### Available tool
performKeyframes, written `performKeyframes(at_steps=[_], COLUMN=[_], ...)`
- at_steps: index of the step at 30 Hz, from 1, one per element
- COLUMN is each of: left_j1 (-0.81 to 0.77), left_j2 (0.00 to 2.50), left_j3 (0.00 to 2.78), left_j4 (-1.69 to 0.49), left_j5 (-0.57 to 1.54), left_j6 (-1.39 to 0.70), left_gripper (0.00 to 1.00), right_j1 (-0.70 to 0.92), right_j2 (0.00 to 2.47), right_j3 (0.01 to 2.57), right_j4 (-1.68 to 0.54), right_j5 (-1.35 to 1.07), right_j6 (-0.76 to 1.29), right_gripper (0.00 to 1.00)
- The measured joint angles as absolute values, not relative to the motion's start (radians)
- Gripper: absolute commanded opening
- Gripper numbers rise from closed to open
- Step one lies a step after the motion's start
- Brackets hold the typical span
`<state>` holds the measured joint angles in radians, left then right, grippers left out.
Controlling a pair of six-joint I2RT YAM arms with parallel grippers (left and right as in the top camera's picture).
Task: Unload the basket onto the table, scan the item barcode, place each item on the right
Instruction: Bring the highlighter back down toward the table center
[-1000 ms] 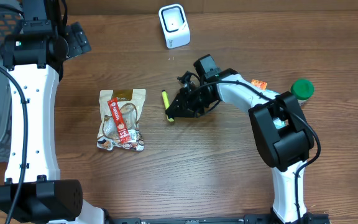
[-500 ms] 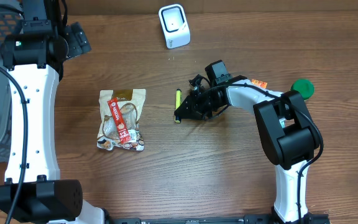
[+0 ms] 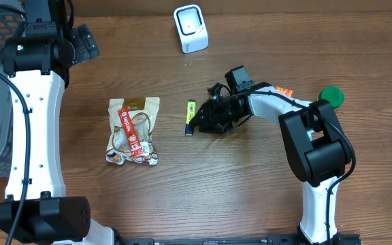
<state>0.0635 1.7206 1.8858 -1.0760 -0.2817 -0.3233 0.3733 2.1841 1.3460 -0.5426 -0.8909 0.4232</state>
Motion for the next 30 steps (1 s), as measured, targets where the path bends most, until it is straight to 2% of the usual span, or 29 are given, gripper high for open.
performKeyframes(at_steps=[5, 11, 15, 21, 26, 28, 30], left_j1=[0.064, 0.064, 0.064, 0.064, 0.064, 0.064, 0.064], left_j2=[1.721, 1.721, 1.721, 1.721, 1.721, 1.721, 1.721], left_j3=[1.886, 1.886, 1.886, 1.886, 1.886, 1.886, 1.886], left_j4=[-1.076, -1.076, -1.076, -1.076, -1.076, -1.076, -1.076], left_j5=[-0.282, -0.282, -0.282, -0.282, -0.282, -0.282, -0.282], left_j6=[-0.323, -0.323, -0.323, -0.323, -0.323, -0.323, -0.323], left_gripper=[1.0, 1.0, 1.0, 1.0, 1.0, 1.0, 1.0], right_j1=[0.371, 0.361, 0.372, 0.498, 0.624, 0.661, 0.672], right_j2=[2.183, 2.182, 2.178, 2.153, 2.154, 2.154, 2.156], right_j3=[1.353, 1.525, 1.724, 1.779, 1.73, 1.701, 1.674], right_j4=[-0.577, -0.832, -0.963, -1.005, -0.962, -0.958, -0.962], right_j5=[-0.888, -0.74, -0.558, -0.223, -0.106, -0.086, -0.073], right_j6=[0.421, 0.421, 0.417, 0.472, 0.525, 0.563, 0.598], right_gripper=[0.48, 0.46, 0.34, 0.31, 0.31, 0.24, 0.24])
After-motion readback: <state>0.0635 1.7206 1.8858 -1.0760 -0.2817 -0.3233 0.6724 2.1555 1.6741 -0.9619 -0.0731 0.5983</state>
